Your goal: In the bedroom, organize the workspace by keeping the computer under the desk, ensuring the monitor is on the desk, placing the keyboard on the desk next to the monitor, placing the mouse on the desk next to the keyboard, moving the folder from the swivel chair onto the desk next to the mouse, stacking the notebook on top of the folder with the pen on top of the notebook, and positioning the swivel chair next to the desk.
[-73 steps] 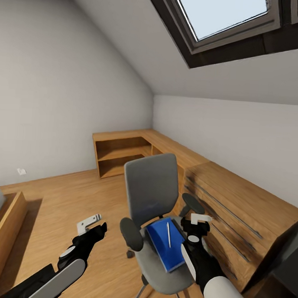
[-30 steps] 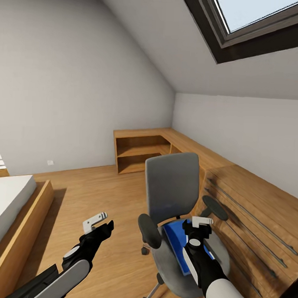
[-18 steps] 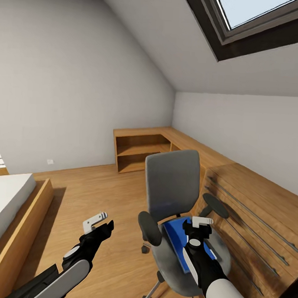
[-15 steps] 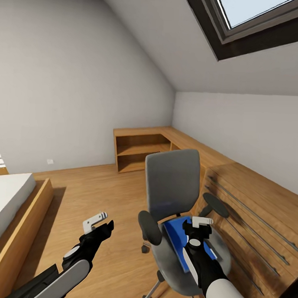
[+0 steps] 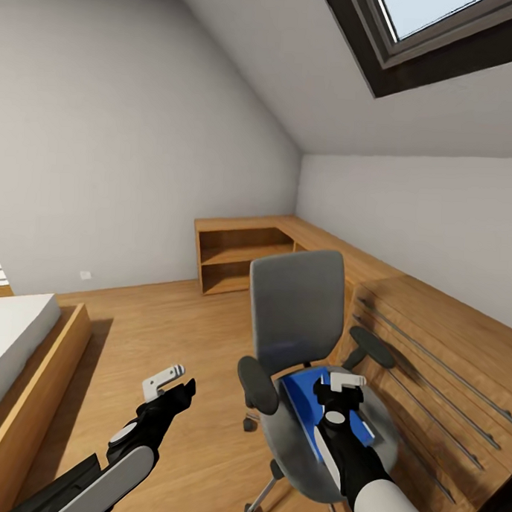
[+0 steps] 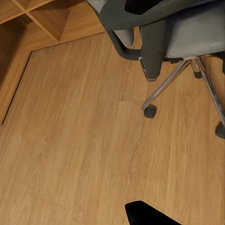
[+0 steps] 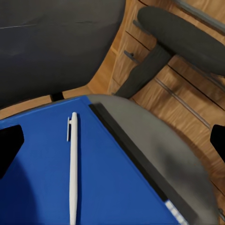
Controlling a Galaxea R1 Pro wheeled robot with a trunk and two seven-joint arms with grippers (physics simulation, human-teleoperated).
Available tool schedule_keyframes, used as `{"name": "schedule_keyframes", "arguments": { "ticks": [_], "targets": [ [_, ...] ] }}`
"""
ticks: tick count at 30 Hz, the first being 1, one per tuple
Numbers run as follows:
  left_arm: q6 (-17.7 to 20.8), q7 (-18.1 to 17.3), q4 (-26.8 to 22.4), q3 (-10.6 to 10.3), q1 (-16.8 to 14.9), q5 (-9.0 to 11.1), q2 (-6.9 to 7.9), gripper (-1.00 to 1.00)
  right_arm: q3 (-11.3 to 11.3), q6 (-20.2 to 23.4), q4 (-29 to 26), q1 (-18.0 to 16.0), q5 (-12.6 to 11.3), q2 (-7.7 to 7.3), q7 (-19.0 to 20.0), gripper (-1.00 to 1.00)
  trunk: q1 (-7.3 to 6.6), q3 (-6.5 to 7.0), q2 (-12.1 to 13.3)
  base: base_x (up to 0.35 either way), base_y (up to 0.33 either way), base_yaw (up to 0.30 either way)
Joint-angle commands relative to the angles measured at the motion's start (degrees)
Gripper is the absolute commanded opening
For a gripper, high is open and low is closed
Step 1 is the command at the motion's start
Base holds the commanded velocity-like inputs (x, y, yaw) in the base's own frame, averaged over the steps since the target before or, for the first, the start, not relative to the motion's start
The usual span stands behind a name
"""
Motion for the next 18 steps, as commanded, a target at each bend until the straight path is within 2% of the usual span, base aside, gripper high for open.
{"name": "schedule_keyframes", "arguments": {
  "ticks": [1, 10, 13, 16, 18],
  "targets": [
    [-0.1, 0.3, 0.0, -0.1, -0.1, 0.3, -0.01, 1.0, 0.1, 0.1, 0.1, 0.0, 0.3, -0.02, -0.3, 1.0, 0.22, -0.24, -0.4, 0.0, 0.0, 0.0],
    [0.0, 0.3, 0.1, -0.1, -0.1, 0.6, 0.01, 1.0, -0.3, 0.5, -0.1, -0.2, 0.3, -0.11, 1.9, 1.0, 2.2, -1.86, -4.1, 0.0, 0.0, 0.0],
    [0.0, 0.3, 0.1, 0.0, -0.1, 0.7, 0.05, 1.0, -0.5, 0.7, -0.1, -1.2, -0.3, -0.29, 2.5, 1.0, 2.86, -2.4, -5.3, 0.0, 0.0, 0.0],
    [0.0, 0.3, 0.1, 0.0, -0.1, 0.7, 0.06, 1.0, -0.6, 1.3, 0.1, -2.7, -1.0, -1.09, 3.1, 1.0, 3.52, -2.94, -6.5, 0.0, 0.0, 0.0],
    [0.0, 0.3, 0.1, 0.1, -0.1, 0.7, 0.06, 1.0, -0.6, 2.9, 0.7, -4.1, -2.4, -2.08, 4.6, 1.0, 3.96, -3.3, -7.3, 0.0, 0.0, 0.0]
  ]
}}
